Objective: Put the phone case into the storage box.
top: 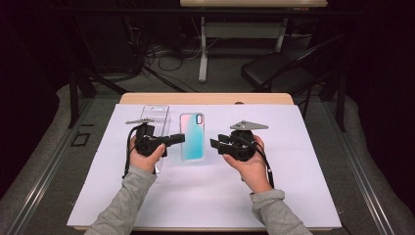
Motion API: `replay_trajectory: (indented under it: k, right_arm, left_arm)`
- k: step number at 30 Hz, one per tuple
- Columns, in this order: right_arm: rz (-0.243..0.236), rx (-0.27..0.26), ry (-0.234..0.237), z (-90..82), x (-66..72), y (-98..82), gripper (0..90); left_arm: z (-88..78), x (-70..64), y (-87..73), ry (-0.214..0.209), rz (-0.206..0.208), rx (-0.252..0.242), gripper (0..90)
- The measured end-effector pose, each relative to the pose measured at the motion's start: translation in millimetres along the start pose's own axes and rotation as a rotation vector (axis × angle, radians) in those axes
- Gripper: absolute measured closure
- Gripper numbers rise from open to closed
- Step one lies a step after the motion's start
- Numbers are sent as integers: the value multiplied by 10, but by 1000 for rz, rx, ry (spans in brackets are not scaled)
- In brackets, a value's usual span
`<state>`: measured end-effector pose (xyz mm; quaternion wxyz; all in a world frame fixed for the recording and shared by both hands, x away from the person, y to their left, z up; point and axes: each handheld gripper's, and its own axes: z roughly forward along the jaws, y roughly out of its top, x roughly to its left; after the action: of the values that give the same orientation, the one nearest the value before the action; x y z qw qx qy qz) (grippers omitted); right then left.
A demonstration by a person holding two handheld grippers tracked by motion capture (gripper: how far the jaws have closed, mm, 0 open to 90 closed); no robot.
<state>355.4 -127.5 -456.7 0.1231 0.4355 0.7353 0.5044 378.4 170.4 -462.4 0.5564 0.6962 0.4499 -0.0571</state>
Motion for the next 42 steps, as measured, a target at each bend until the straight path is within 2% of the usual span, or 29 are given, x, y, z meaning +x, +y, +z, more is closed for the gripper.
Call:
replay_trajectory:
  k: [3, 11, 17, 26, 42]
  right_arm:
    - [6, -9, 16, -22, -12, 2, 619]
    - [-1, -14, 60, -56, -44, -24, 528]
    - [-6, -24, 91, -107, -69, -63, 537]
    - [12, -23, 183, -172, -9, -100, 552]
    - [23, -22, 239, -183, 25, -137, 569]
  left_arm:
    - [-38, 4, 1, 0, 10, -9, 819]
    - [-98, 6, -1, -28, 36, -19, 819]
    - [-114, -5, -18, -35, 59, -8, 819]
    - [-160, -44, -37, -54, 77, -4, 820]
    - [-169, -146, -57, -98, 97, -1, 819]
